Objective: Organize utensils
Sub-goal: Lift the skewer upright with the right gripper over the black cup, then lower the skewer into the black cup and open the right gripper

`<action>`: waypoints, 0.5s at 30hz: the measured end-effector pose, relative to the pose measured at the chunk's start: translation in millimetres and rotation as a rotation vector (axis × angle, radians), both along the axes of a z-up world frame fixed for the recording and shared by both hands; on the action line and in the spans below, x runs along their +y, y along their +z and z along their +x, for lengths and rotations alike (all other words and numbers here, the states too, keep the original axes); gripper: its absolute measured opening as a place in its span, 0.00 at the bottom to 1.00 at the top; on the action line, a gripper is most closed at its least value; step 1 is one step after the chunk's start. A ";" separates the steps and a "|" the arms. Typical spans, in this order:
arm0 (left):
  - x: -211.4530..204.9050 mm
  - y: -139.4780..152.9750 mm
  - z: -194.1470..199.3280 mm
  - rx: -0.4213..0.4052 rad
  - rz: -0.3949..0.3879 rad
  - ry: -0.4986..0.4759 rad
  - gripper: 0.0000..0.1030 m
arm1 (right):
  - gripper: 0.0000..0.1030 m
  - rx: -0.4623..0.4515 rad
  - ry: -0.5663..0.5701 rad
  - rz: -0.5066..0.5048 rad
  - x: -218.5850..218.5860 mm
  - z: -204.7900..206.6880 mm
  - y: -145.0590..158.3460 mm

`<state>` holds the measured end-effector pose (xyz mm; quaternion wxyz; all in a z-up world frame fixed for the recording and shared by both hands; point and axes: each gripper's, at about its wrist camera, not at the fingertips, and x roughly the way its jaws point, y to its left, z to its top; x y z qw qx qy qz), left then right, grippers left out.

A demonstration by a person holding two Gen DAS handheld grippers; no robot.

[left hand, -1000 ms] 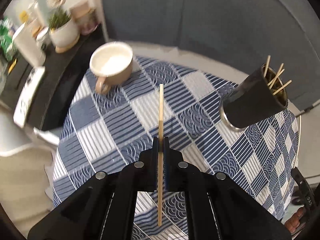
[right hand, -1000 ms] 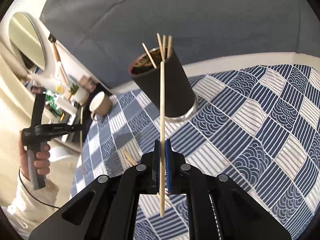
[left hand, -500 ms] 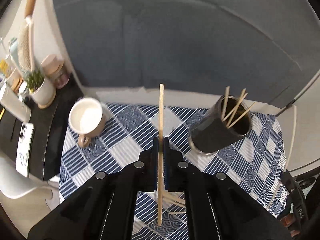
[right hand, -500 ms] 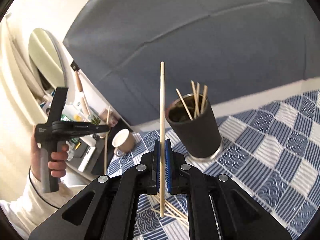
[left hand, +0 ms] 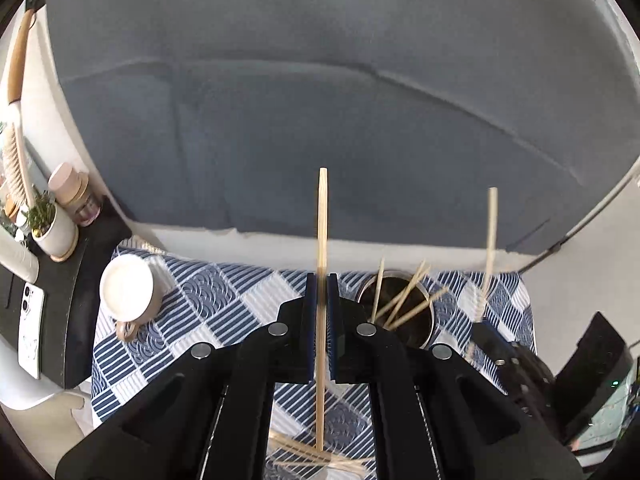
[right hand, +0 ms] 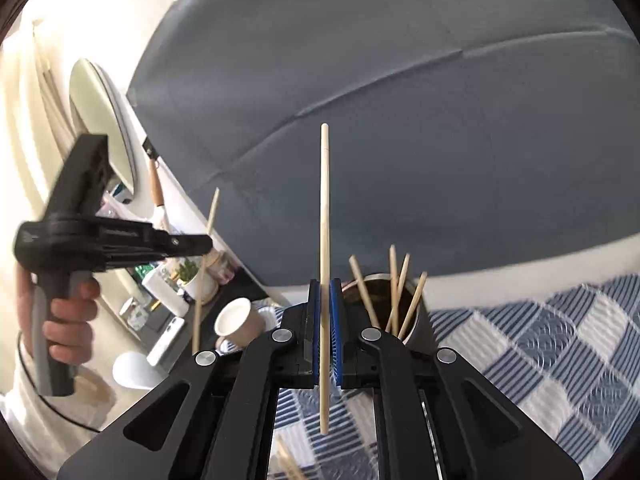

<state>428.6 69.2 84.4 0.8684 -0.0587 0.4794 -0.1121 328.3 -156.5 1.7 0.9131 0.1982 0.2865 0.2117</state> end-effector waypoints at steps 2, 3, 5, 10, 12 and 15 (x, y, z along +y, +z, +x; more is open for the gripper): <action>-8.2 2.4 11.2 -0.002 -0.024 -0.001 0.05 | 0.05 -0.011 0.029 -0.008 -2.2 16.8 -1.1; -11.4 3.8 16.3 -0.002 -0.044 -0.004 0.05 | 0.05 -0.018 0.036 -0.017 -3.0 24.7 -1.1; -15.9 7.2 23.5 -0.008 -0.074 -0.006 0.05 | 0.05 -0.032 0.060 -0.010 -5.5 41.3 -1.5; -29.2 5.1 39.4 -0.065 -0.158 -0.012 0.05 | 0.05 -0.065 0.077 -0.021 -4.1 68.7 -10.2; -34.4 -2.2 43.6 -0.083 -0.183 -0.015 0.05 | 0.05 -0.056 0.093 -0.011 -5.2 77.5 -20.0; -42.2 -22.3 48.9 -0.111 -0.187 0.006 0.05 | 0.05 -0.034 0.096 -0.030 -5.4 84.2 -36.2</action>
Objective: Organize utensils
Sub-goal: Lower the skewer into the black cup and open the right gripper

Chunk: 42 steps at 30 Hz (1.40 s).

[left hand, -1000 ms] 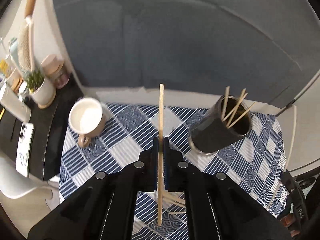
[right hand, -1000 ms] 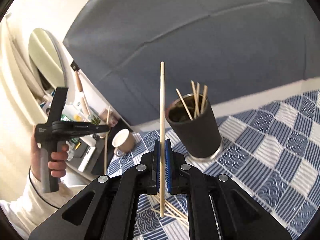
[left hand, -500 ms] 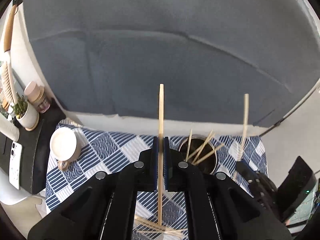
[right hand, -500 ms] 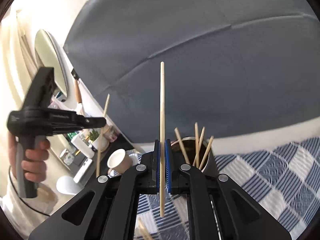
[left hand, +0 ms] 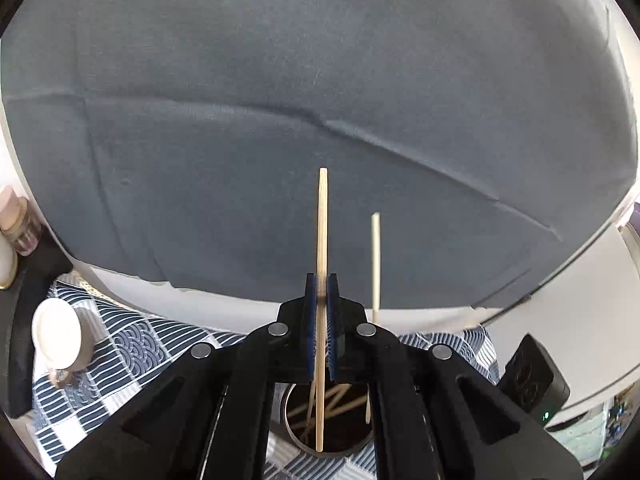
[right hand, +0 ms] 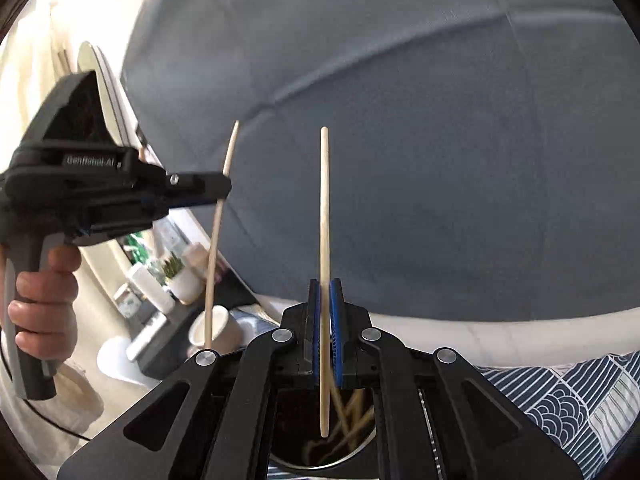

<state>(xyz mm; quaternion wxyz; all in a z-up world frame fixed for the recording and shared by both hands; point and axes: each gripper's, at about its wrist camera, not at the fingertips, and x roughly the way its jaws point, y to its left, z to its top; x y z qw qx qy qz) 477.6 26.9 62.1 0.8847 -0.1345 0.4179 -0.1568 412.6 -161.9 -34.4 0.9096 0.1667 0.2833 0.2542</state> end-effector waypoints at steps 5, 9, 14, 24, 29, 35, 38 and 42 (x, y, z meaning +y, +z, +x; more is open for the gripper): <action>-6.4 -39.4 10.6 0.065 -0.033 0.004 0.05 | 0.05 0.007 0.003 0.041 -7.0 -4.3 -15.8; -15.5 -53.6 7.4 0.076 0.014 -0.011 0.05 | 0.05 -0.005 0.005 0.033 -8.7 -8.9 -15.2; -22.9 -58.5 -4.2 0.065 0.055 -0.046 0.05 | 0.05 -0.021 0.031 -0.030 1.6 -17.7 -8.7; -25.9 -55.9 -25.4 0.032 0.115 -0.085 0.05 | 0.05 -0.056 0.018 -0.056 -9.6 -57.1 19.6; -24.0 -57.2 -32.3 0.035 0.122 -0.092 0.05 | 0.05 -0.046 0.007 -0.099 -13.2 -75.4 33.1; -18.6 -61.3 -44.4 0.047 0.123 -0.102 0.05 | 0.05 0.002 0.004 -0.159 -3.3 -79.2 38.5; -16.0 -63.4 -48.3 0.046 0.152 -0.100 0.08 | 0.06 0.054 0.008 -0.203 5.5 -70.2 35.4; -4.5 -58.4 -57.6 0.053 0.111 -0.086 0.26 | 0.11 0.120 -0.017 -0.215 8.8 -62.3 33.1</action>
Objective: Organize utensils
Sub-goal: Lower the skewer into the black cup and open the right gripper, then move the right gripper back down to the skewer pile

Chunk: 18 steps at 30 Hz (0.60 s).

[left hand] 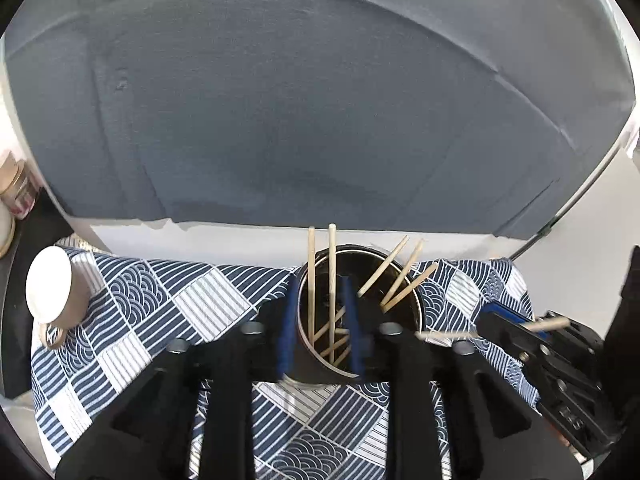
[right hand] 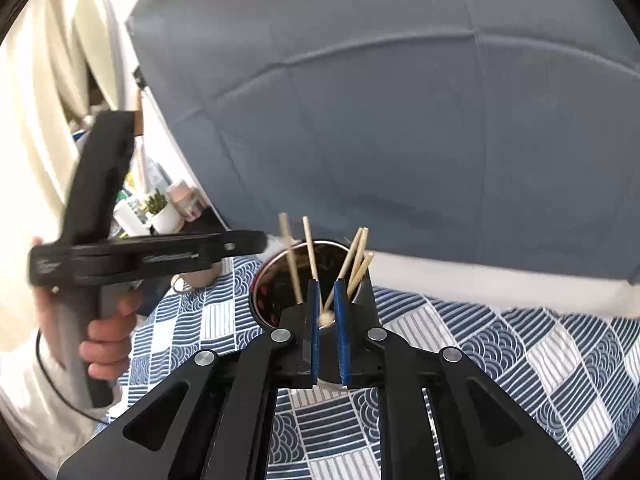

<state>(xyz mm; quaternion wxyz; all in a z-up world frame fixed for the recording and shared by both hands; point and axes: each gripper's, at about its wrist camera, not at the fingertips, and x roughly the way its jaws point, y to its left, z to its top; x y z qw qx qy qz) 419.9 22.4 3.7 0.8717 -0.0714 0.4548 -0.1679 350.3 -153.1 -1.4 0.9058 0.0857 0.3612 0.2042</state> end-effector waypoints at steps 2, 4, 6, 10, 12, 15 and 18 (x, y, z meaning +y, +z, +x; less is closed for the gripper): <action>6.5 4.5 -5.1 -0.001 -0.010 0.005 0.30 | 0.33 0.003 -0.028 -0.019 1.2 -1.4 -0.9; 13.9 9.1 -11.1 -0.004 -0.007 0.006 0.36 | 0.54 -0.008 -0.071 -0.045 0.4 -6.2 3.9; 21.9 14.0 -17.0 -0.012 -0.001 -0.002 0.47 | 0.66 -0.016 -0.093 -0.051 -0.6 -14.0 9.2; 49.6 10.0 -35.6 -0.011 -0.009 0.003 0.59 | 0.83 -0.008 -0.149 -0.056 -2.0 -30.6 15.4; 63.5 3.1 -43.3 0.007 -0.016 0.008 0.59 | 0.84 0.000 -0.182 -0.061 -1.9 -41.9 17.9; 84.9 -8.9 -55.3 0.039 -0.042 0.017 0.60 | 0.84 0.019 -0.222 -0.070 -3.3 -58.5 18.0; 101.5 -24.2 -66.7 0.062 -0.023 0.016 0.62 | 0.84 0.038 -0.255 -0.107 -0.7 -79.4 15.4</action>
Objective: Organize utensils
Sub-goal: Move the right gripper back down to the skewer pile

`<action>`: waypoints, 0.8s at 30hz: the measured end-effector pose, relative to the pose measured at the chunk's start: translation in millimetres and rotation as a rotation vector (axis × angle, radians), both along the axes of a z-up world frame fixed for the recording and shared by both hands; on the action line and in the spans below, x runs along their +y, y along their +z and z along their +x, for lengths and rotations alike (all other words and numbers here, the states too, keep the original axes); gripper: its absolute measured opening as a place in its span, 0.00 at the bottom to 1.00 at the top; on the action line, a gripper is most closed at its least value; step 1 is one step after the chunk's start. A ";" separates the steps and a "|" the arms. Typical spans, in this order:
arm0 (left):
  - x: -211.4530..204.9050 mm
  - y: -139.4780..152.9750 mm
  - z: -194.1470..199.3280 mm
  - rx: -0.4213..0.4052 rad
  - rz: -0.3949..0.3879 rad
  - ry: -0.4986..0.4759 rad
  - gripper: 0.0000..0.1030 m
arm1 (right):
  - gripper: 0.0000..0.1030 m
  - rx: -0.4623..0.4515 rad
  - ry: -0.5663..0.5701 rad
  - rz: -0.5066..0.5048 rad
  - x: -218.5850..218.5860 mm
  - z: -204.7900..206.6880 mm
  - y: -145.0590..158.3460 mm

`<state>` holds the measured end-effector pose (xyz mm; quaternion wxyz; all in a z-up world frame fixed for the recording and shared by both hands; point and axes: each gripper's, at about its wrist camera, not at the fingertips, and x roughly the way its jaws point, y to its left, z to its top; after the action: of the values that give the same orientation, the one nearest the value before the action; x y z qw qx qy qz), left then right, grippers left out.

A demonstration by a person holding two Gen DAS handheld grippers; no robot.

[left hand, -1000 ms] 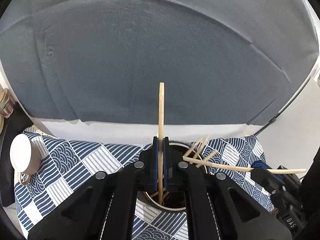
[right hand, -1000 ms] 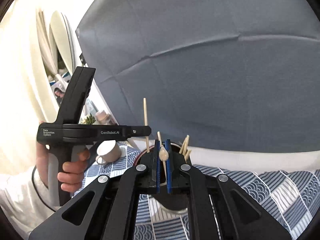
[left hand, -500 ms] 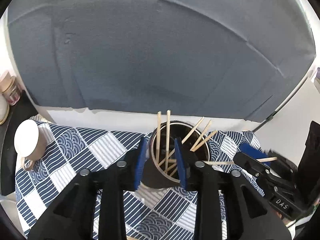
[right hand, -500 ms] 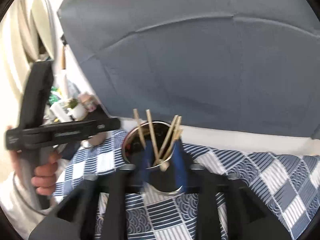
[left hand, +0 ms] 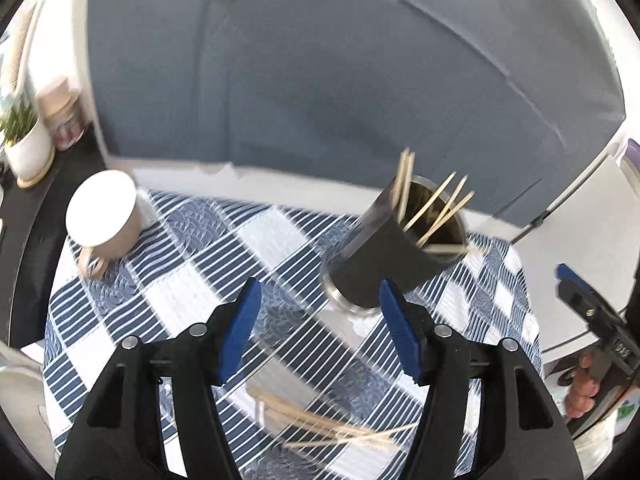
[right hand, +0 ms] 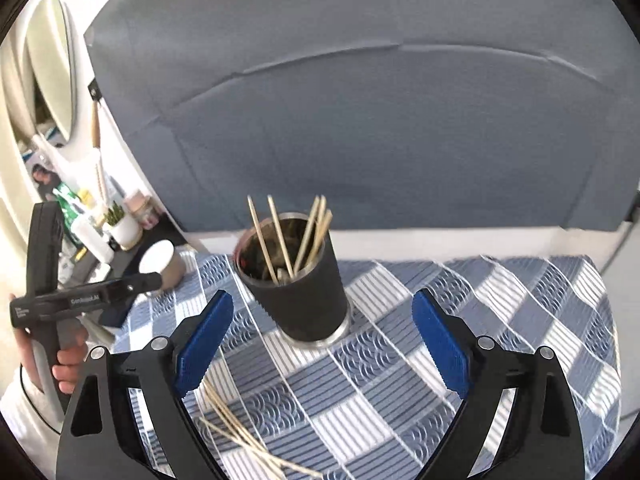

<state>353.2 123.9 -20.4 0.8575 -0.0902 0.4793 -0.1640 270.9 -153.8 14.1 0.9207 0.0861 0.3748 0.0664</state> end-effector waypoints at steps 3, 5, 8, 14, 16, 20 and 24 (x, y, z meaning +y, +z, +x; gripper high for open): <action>14.1 -16.3 -14.3 0.006 0.064 -0.028 0.62 | 0.84 0.018 0.010 -0.030 9.7 -23.3 -5.9; 26.9 -27.2 -21.3 0.022 0.082 -0.034 0.64 | 0.85 0.032 0.025 -0.049 17.5 -36.5 -11.6; 47.9 -50.1 -30.5 0.077 0.089 -0.020 0.65 | 0.85 0.074 0.047 -0.080 30.9 -55.3 -26.9; 85.9 -91.8 -61.1 0.171 0.086 0.017 0.65 | 0.86 0.180 0.138 -0.084 63.3 -86.7 -62.9; 97.7 -100.7 -73.9 0.182 0.111 0.027 0.65 | 0.86 0.191 0.162 -0.105 74.4 -93.4 -72.6; 116.9 -111.8 -93.1 0.212 0.116 0.068 0.65 | 0.86 0.239 0.223 -0.136 93.9 -97.4 -94.1; 129.4 -117.8 -111.6 0.237 0.123 0.111 0.65 | 0.86 0.278 0.294 -0.140 105.6 -94.3 -113.0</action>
<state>241.6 253.3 -138.2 0.8066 -0.0826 0.5805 -0.0747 176.6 -48.2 -98.9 0.8442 -0.0253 0.5106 0.1612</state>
